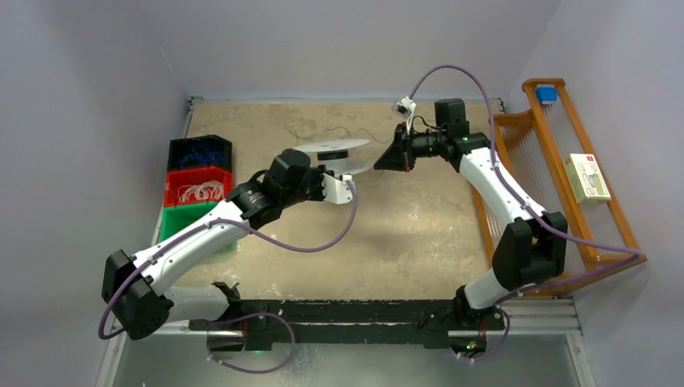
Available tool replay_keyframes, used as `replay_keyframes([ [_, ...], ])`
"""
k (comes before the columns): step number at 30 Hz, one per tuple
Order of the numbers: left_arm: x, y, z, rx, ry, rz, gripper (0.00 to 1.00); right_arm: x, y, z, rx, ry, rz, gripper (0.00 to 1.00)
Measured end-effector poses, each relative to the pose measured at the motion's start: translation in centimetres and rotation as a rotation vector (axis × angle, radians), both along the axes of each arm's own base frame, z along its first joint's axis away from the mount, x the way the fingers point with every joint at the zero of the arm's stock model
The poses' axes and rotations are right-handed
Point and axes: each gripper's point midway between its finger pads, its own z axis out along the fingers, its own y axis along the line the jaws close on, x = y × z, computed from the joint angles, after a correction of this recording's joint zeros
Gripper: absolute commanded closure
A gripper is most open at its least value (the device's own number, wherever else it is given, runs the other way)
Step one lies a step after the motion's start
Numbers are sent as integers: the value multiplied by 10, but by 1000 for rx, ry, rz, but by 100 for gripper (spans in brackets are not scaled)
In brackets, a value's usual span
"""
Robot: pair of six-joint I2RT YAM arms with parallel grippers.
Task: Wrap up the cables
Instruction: Wrap the cable around the cable reel.
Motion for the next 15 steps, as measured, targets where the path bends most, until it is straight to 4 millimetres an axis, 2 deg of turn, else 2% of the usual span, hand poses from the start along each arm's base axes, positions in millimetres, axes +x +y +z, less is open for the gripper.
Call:
replay_keyframes([
  [4, 1, -6, 2, -5, -17, -5, 100, 2, 2, -10, 4, 50, 8, 100],
  [15, 2, -10, -1, 25, -38, -13, 100, -2, 5, -16, -3, 70, 14, 100],
])
